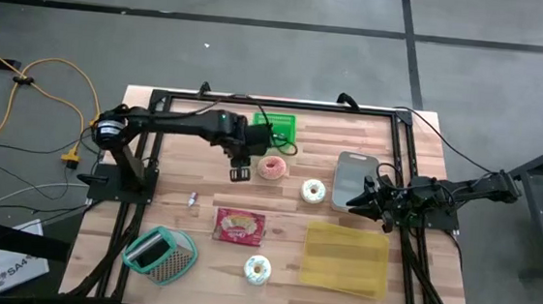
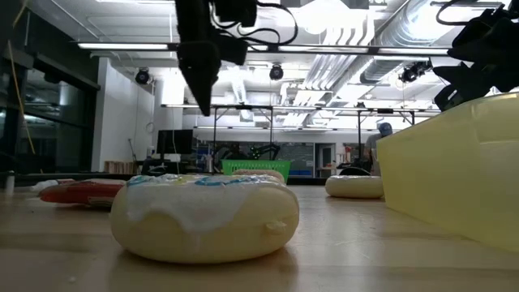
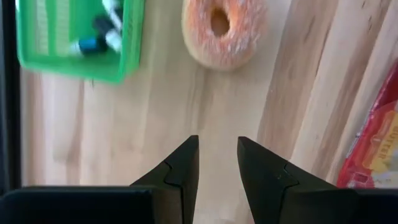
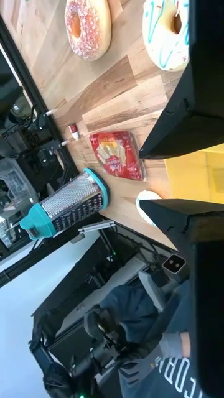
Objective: Pick & Place Food Item
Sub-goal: Put the red food coloring bottle into the green bin
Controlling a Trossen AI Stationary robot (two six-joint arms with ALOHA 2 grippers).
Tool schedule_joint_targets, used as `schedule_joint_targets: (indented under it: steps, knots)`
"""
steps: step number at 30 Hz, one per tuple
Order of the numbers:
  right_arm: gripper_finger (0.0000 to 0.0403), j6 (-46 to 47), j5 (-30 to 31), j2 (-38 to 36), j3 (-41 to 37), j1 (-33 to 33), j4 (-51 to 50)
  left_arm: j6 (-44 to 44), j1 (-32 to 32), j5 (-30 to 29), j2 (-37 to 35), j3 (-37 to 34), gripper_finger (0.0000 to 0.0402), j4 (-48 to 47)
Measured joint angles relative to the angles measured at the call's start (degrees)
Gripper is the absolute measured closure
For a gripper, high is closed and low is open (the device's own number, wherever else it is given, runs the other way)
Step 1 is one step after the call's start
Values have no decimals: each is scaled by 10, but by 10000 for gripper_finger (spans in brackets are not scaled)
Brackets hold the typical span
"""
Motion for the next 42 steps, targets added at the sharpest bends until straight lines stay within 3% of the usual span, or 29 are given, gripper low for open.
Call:
schedule_joint_targets:
  steps: [11, 19, 29, 34, 42]
  knots:
    - [302, 0, 0, 0, 0, 0, 1, -301, -62, -50, -58, -118, 298, 24]
    - [302, 0, 0, 0, 0, 0, 1, -519, -98, -94, -57, -123, 298, -49]
    - [302, 0, 0, 0, 0, 0, 1, -778, -226, -109, -56, -123, 298, -103]
    - [302, 0, 0, 0, 0, 0, 1, -865, -263, -64, -43, -123, 298, -146]
    - [302, 0, 0, 0, 0, 0, 1, -885, -274, -54, -41, -154, 298, -151]
